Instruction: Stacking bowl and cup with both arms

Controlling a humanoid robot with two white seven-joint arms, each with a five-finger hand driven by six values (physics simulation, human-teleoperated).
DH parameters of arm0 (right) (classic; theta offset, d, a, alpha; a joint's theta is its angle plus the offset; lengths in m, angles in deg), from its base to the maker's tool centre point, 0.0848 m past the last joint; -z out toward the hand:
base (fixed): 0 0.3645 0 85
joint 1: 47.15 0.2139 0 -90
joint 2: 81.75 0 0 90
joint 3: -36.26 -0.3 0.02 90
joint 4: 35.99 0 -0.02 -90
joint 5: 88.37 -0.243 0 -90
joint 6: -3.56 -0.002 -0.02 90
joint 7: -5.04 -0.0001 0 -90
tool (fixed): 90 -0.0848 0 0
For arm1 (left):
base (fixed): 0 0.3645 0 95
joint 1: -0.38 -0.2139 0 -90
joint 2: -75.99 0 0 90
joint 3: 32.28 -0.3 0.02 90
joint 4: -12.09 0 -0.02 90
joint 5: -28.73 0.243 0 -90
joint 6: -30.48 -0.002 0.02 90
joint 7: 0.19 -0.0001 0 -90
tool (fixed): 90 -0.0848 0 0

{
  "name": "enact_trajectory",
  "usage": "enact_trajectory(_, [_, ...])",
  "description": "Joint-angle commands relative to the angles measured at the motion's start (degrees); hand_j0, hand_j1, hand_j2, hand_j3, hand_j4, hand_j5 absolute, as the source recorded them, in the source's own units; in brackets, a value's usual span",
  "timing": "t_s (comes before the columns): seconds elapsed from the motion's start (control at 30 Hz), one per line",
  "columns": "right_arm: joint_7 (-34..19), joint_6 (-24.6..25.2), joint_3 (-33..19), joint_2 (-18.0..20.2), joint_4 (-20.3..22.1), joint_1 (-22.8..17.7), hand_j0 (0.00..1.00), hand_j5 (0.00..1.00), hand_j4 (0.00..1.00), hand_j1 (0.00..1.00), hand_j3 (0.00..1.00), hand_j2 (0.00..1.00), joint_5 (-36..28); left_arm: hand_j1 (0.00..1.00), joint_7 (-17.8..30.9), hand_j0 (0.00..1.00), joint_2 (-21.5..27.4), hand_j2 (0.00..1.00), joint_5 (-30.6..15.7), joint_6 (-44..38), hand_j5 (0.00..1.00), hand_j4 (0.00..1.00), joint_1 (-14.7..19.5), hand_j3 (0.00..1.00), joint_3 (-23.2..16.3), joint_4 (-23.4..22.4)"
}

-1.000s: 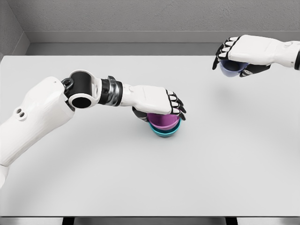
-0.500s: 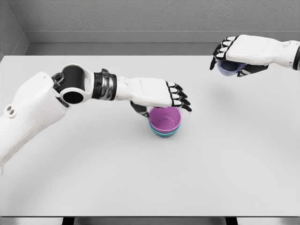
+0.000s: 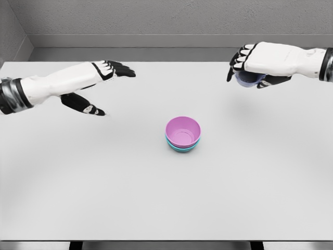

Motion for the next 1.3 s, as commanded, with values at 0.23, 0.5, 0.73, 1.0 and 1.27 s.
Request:
enact_trajectory(0.23, [0.2, 0.2, -0.1, 0.5, 3.8, -0.4, 0.65, 0.65, 0.65, 0.65, 0.65, 0.65, -0.4, 1.0, -5.9, 1.0, -0.2, 1.0, -1.9, -0.2, 1.0, 1.0, -9.3, 1.0, 8.0, -7.5])
enact_trajectory(0.5, [0.0, 0.2, -0.1, 0.7, 6.4, -1.1, 0.66, 0.66, 0.66, 0.66, 0.66, 0.66, -0.8, 1.0, -4.3, 1.0, -4.5, 1.0, 3.9, -0.2, 1.0, 1.0, -12.1, 1.0, 14.2, -9.4])
enact_trajectory(0.73, [0.0, 0.2, -0.1, 1.0, 9.6, -1.6, 0.66, 0.66, 0.66, 0.66, 0.66, 0.66, -0.8, 1.0, -4.3, 1.0, -5.2, 1.0, 3.8, -0.2, 1.0, 1.0, -13.7, 1.0, 16.5, -10.6])
enact_trajectory(1.0, [0.3, 0.2, -0.2, 3.5, 14.3, -2.3, 0.67, 0.67, 0.67, 0.67, 0.67, 0.67, -1.0, 1.0, -4.3, 1.0, -5.9, 1.0, 3.8, -0.2, 1.0, 1.0, -14.0, 1.0, 16.8, -10.6])
enact_trajectory(1.27, [0.2, 0.2, -0.2, 4.4, 16.5, -2.6, 0.67, 0.67, 0.67, 0.67, 0.67, 0.67, -2.2, 1.0, -4.3, 1.0, -5.9, 1.0, 3.9, -0.2, 1.0, 1.0, -14.0, 1.0, 16.8, -10.7])
